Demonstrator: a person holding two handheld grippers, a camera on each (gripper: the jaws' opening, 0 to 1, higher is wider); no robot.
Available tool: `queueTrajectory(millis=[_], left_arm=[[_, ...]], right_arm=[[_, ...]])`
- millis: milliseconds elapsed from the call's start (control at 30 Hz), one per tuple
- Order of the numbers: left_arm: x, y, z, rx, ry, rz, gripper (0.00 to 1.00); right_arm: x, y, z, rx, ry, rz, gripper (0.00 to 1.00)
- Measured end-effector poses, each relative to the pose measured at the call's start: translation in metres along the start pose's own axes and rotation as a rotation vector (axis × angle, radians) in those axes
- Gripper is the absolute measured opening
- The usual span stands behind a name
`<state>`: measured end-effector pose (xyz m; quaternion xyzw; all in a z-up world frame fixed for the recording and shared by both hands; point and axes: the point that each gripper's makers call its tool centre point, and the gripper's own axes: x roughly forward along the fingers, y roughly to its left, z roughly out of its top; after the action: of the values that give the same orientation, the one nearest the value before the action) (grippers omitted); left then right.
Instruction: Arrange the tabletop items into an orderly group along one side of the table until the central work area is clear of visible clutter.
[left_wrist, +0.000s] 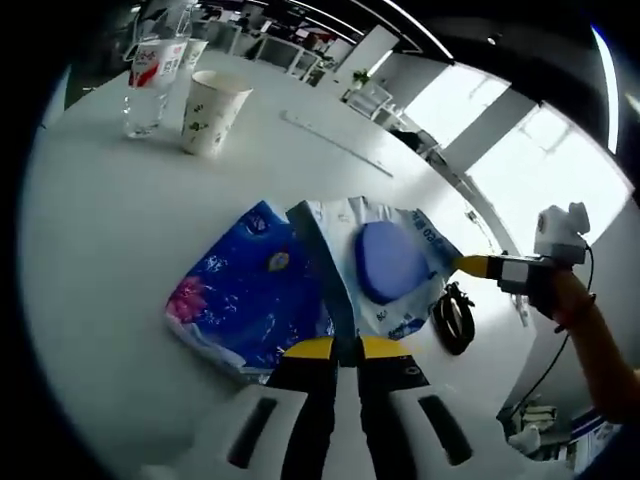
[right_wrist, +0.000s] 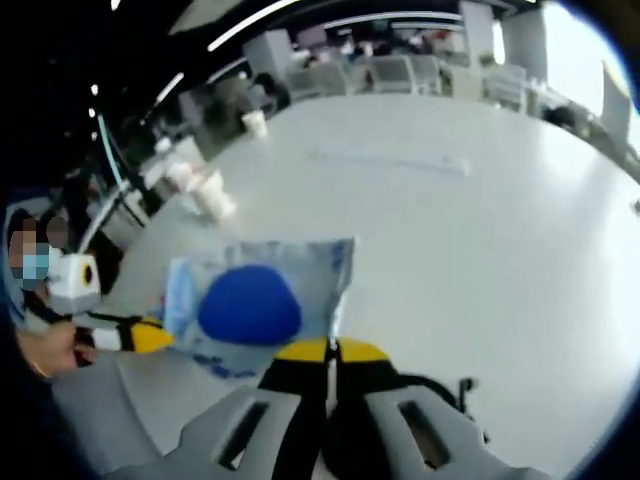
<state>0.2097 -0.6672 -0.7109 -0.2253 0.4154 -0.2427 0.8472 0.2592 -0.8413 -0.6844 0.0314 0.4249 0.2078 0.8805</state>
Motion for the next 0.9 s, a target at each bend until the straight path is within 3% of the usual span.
queueTrajectory(millis=[600, 900], left_arm=[[-0.016, 0.001, 0.033, -0.026, -0.071, -0.013, 0.05], [-0.020, 0.010, 0.069, -0.029, -0.112, -0.012, 0.04]], right_arm=[[-0.025, 0.016, 0.000, 0.063, -0.029, 0.047, 0.00], [-0.028, 0.031, 0.016, 0.079, -0.072, 0.076, 0.00]])
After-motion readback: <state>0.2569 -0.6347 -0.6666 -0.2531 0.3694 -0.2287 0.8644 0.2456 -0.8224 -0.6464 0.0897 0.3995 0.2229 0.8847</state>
